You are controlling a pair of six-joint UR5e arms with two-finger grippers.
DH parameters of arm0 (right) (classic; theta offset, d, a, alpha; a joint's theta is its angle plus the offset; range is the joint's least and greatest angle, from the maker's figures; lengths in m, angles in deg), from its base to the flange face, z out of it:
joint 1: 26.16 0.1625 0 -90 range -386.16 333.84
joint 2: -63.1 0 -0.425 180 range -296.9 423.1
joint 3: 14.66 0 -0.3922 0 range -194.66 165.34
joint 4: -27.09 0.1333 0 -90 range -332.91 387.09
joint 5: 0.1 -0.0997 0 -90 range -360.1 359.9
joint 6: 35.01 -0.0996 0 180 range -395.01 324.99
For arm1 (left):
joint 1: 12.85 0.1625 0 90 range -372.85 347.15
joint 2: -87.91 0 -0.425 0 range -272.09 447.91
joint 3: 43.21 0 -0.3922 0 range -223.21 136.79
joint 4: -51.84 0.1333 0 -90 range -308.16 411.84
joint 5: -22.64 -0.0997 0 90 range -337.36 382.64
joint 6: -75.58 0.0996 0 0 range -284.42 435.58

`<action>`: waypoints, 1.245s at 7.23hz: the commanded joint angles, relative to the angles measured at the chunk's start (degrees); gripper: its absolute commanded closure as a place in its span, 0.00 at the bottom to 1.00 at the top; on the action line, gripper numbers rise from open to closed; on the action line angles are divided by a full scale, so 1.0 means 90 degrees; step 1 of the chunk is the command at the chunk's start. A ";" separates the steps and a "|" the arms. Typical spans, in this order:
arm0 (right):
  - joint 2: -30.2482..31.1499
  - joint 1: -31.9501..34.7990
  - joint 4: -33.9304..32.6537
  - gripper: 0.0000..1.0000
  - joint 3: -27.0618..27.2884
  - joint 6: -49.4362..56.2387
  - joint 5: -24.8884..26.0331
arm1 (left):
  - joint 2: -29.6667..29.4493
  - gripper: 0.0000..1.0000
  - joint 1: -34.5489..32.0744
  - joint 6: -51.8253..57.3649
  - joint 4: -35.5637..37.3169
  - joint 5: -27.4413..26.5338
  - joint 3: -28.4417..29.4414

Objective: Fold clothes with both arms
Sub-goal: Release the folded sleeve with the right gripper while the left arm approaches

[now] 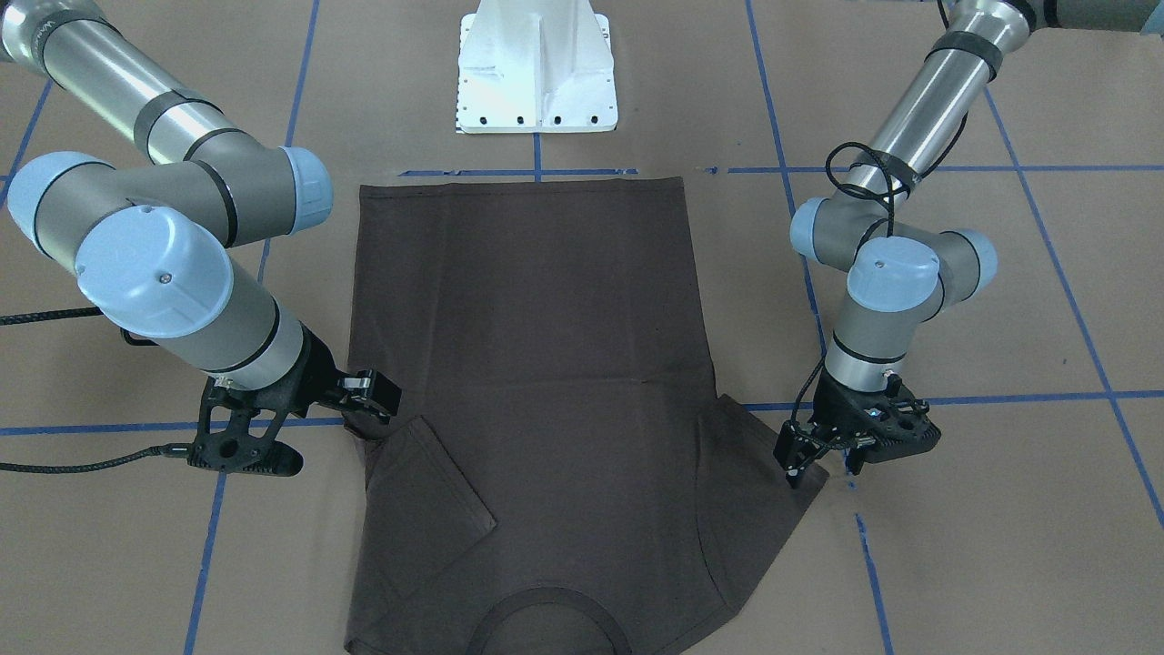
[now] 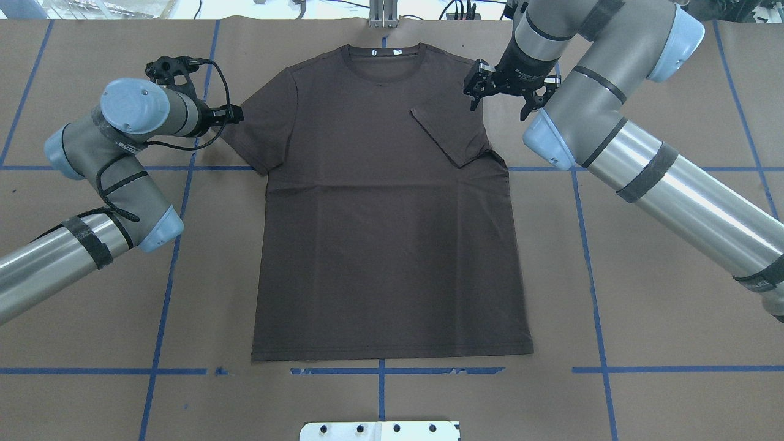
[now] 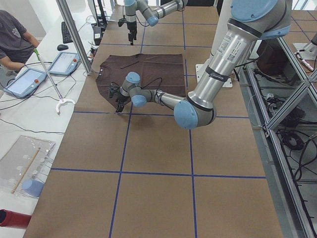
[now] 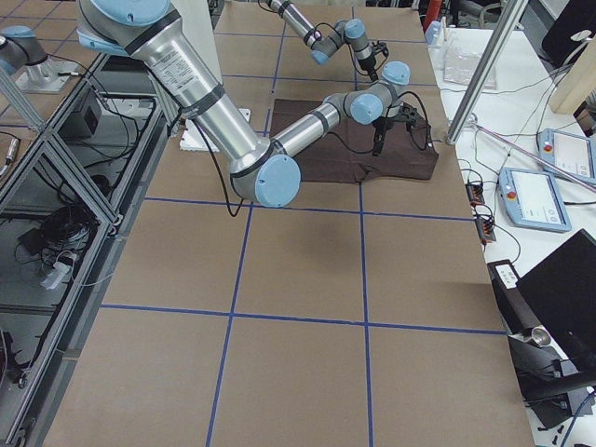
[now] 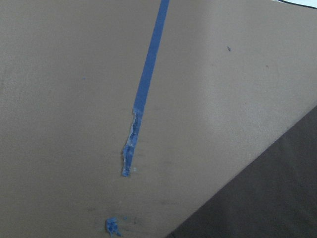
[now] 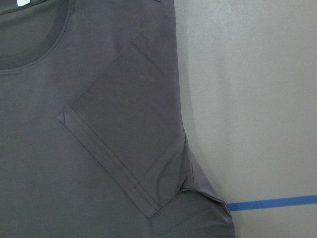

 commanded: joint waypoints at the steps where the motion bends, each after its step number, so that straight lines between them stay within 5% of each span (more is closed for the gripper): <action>1: 0.0000 0.0000 0.0000 0.00 0.0000 0.0000 0.0000 | -0.0002 0.10 0.0031 0.0004 -0.0001 0.0000 0.0028; 2: 0.0010 0.0000 0.0000 0.00 0.0000 0.0000 0.0000 | -0.0031 0.19 0.0031 -0.0006 -0.0001 0.0000 0.0028; 4: 0.0000 0.0000 0.0000 0.00 -0.0010 0.0000 0.0000 | -0.0021 0.58 0.0031 0.0004 -0.0001 0.0000 0.0028; 8: 0.0019 0.0000 0.0000 0.00 -0.0020 0.0010 0.0000 | -0.0080 1.00 0.0031 0.0024 0.0028 0.0000 -0.0021; 9: 0.0039 0.0000 0.0010 0.00 -0.0020 0.0010 0.0000 | -0.0138 1.00 0.0041 0.0024 0.0057 0.0009 -0.0040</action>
